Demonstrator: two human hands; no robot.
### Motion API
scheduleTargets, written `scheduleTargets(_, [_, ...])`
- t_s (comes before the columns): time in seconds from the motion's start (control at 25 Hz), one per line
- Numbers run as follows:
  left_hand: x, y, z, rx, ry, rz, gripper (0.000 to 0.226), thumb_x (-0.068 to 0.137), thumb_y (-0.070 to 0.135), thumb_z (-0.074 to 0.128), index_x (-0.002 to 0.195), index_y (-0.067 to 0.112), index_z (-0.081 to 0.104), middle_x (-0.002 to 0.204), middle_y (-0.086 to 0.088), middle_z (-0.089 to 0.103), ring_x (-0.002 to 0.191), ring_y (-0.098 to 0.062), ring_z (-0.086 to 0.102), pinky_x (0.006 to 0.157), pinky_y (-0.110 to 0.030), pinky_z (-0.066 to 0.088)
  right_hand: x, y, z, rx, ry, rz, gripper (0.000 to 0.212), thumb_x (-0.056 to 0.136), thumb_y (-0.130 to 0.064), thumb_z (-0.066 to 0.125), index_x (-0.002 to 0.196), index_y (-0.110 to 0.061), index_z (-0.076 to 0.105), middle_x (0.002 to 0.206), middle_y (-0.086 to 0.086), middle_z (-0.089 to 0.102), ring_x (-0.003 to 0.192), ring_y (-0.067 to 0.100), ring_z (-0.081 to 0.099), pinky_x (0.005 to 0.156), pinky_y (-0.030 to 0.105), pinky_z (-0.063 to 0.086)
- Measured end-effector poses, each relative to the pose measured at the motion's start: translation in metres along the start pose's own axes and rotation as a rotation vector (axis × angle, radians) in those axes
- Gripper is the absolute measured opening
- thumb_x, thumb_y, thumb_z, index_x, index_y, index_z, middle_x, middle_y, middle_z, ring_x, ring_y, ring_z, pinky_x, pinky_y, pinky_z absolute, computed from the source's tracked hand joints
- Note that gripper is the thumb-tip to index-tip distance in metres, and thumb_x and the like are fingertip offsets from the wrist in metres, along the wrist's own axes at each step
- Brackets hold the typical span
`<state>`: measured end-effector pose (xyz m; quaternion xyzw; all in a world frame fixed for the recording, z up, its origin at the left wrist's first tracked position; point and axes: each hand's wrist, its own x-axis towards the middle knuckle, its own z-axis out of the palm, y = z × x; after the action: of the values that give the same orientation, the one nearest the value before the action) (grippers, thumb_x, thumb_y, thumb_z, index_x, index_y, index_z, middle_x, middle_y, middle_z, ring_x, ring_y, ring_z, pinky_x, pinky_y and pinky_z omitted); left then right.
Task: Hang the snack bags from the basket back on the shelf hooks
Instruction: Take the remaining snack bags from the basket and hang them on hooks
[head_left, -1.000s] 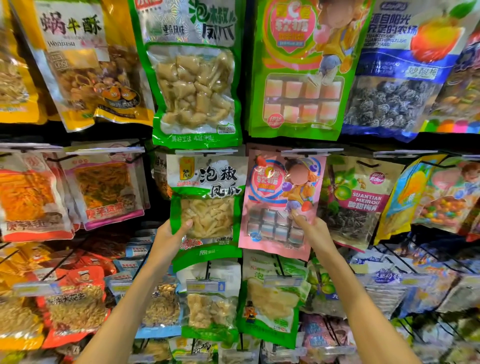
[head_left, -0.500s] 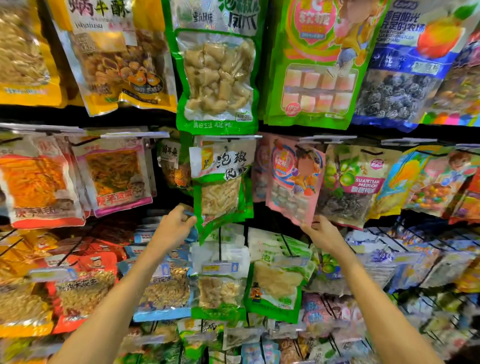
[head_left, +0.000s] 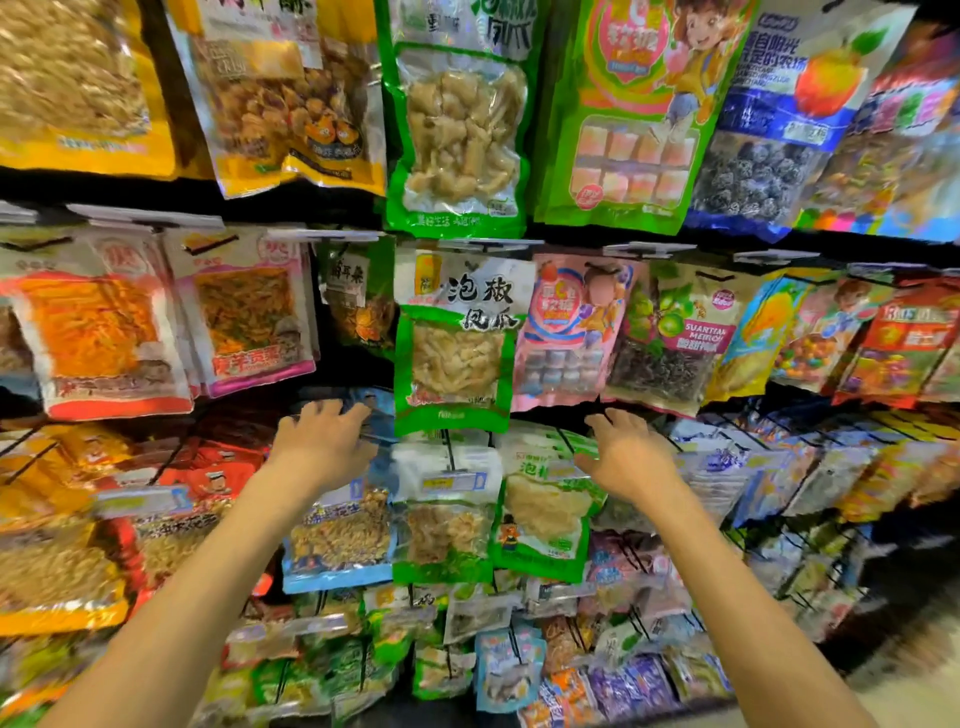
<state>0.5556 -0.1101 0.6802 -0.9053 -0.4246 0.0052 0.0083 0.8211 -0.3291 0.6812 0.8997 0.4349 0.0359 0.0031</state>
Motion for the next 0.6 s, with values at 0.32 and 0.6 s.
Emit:
scheduleTargets(0.32, [-0.102, -0.064, 0.012, 0.0, 0.029, -0.009, 0.06, 0.096, 0.053, 0.048, 0.146, 0.023, 0.036, 0.145, -0.01, 0.043, 0.132, -0.036, 0.039, 0.101, -0.052, 0.039, -0.079, -0.095, -0.001, -0.015, -0.006, -0.083, 0.061, 0.097, -0.051, 0.049, 0.147, -0.018, 0.036, 0.151, 0.012, 0.037, 0.141, 0.032, 0.031, 0.11, 0.049, 0.035])
scheduleTargets(0.6, [-0.2, -0.147, 0.024, 0.053, 0.013, -0.13, 0.056, 0.095, 0.054, 0.048, 0.142, 0.024, 0.041, 0.141, -0.01, 0.048, 0.13, -0.036, 0.043, 0.1, -0.051, 0.039, -0.14, -0.196, 0.012, 0.071, -0.032, -0.266, 0.062, 0.099, -0.046, 0.05, 0.151, -0.019, 0.031, 0.153, 0.012, 0.034, 0.143, 0.032, 0.028, 0.112, 0.051, 0.032])
